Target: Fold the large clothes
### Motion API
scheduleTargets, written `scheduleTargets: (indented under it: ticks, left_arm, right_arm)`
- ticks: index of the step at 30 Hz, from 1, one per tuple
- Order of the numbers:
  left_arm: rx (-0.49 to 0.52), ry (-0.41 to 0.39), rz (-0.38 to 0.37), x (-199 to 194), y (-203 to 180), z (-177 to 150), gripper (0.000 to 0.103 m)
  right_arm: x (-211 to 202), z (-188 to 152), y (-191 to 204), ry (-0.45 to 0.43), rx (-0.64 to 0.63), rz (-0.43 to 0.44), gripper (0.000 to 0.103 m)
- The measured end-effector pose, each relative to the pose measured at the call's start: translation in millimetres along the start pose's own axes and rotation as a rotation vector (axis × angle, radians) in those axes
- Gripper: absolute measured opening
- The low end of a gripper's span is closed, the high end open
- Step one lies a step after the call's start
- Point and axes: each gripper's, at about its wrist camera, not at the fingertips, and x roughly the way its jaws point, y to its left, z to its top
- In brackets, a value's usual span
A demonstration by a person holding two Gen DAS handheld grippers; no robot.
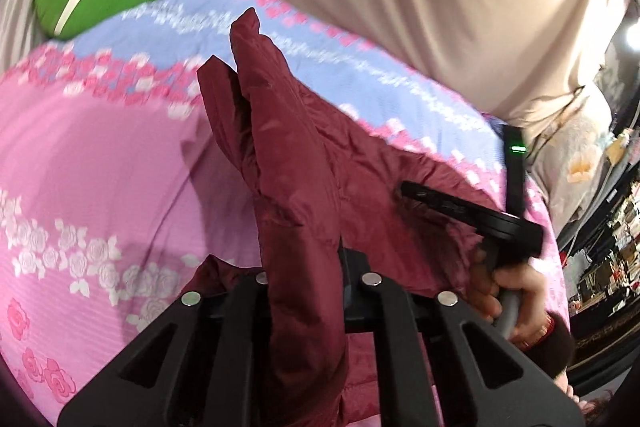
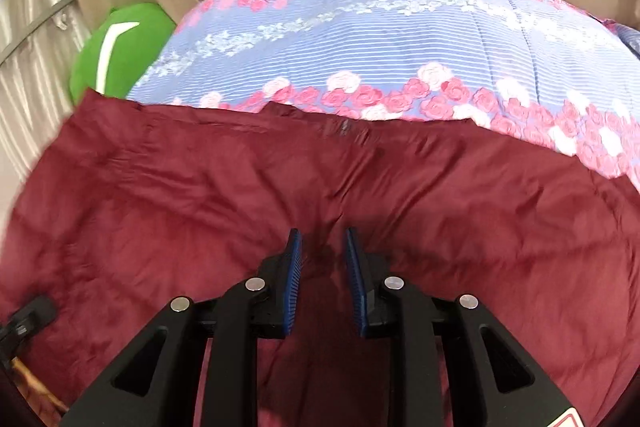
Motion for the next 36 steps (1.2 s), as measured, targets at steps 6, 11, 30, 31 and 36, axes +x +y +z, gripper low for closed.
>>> scheduleTargets:
  ticks: [6,11,30,31,36]
  left_arm:
    - [0.054,-0.04,-0.074,-9.0,-28.4,11.7,0.009]
    - [0.145,-0.044,-0.158,-4.8,-69.9,13.0,0.009]
    - [0.212,-0.015,-0.204,14.8,-123.3,8.6,0.009]
    - [0.215,-0.015,-0.197,14.3,-123.4,7.5,0.009]
    - [0.205,-0.007,-0.174,18.7,-123.9,5.8,0.009]
  right_arm:
    - [36.4,3.8,1.9,0.06,-0.007,0.006,0.022]
    - [44.3,4.4,20.4,0.033,-0.097,-0.024,0.023]
    - [-18.2,-64.9,-7.1,0.09,-0.085,0.229,0.021]
    - [-14.2,-64.8,-1.6,0.084,-0.101,0.223,0.02]
    - [-0.2,-58.5,6.7,0.081,-0.1,0.289,0.017]
